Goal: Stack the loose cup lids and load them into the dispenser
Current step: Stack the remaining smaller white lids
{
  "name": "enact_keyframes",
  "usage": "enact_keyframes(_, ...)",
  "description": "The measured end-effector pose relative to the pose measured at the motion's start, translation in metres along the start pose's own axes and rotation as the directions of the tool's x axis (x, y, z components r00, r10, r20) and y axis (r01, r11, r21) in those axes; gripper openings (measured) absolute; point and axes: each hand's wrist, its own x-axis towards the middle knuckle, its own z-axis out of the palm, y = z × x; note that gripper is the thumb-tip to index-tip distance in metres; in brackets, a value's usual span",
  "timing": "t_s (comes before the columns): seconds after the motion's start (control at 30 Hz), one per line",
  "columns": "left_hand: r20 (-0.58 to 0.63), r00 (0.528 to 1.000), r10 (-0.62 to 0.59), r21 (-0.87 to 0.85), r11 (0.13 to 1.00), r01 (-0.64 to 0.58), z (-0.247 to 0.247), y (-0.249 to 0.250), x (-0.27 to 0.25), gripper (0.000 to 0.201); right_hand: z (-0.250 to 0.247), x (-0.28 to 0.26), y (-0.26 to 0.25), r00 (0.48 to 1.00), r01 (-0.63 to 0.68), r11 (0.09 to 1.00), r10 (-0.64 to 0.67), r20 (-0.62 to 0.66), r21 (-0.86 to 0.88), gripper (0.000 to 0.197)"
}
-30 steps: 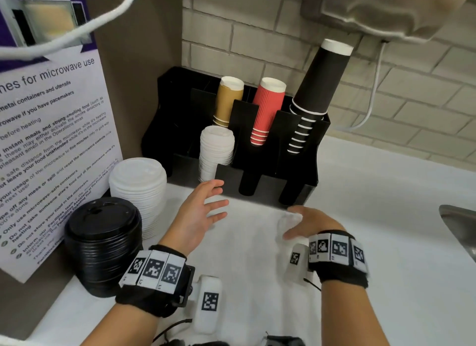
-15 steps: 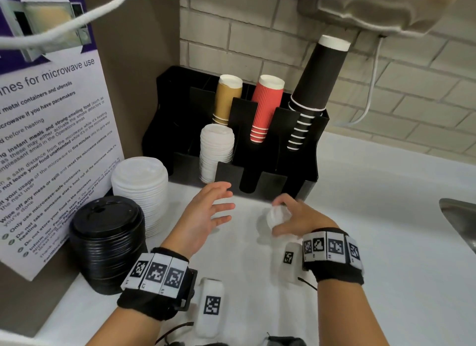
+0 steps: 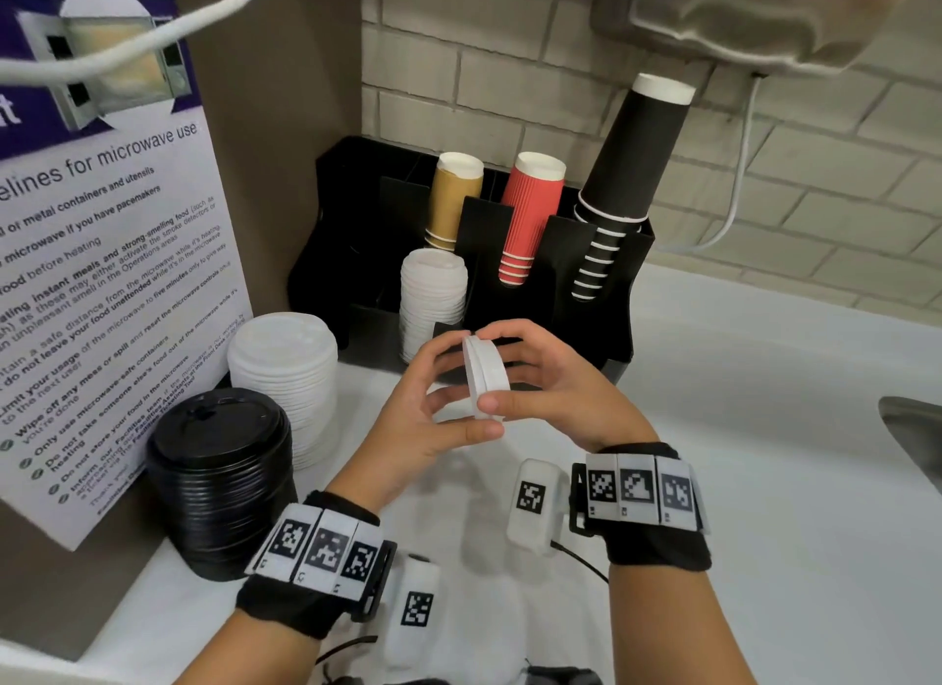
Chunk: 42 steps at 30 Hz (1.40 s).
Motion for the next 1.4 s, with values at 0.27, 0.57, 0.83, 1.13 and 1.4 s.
enact_keyframes(0.27, 0.001, 1.0, 0.004, -0.023, 1.0, -0.004, -0.003, 0.0, -0.003, 0.079, 0.002, -0.001, 0.002, 1.0, 0.014, 0.999, -0.014, -0.008, 0.037, 0.057)
enact_keyframes(0.57, 0.014, 0.998, 0.063, 0.028, 0.998, -0.064, -0.002, 0.008, -0.002, 0.066, 0.0, -0.005, 0.0, 1.0, 0.03, 0.999, -0.03, 0.004, 0.023, 0.057)
enact_keyframes(0.83, 0.005, 0.997, 0.08, 0.037, 0.996, -0.08, -0.001, 0.009, -0.002, 0.067, -0.002, -0.007, 0.001, 1.0, 0.02, 0.999, -0.021, 0.01, 0.049, 0.053)
enact_keyframes(1.13, -0.042, 0.995, 0.09, 0.014, 0.996, -0.09, 0.001, 0.008, -0.002, 0.071, 0.002, -0.006, -0.001, 0.998, 0.035, 0.999, -0.035, -0.05, -0.004, 0.059)
enact_keyframes(1.4, -0.024, 0.998, 0.05, 0.018, 0.999, -0.05, -0.006, 0.009, -0.003, 0.074, 0.006, -0.002, -0.002, 0.999, 0.018, 0.999, -0.019, -0.038, -0.027, 0.058)
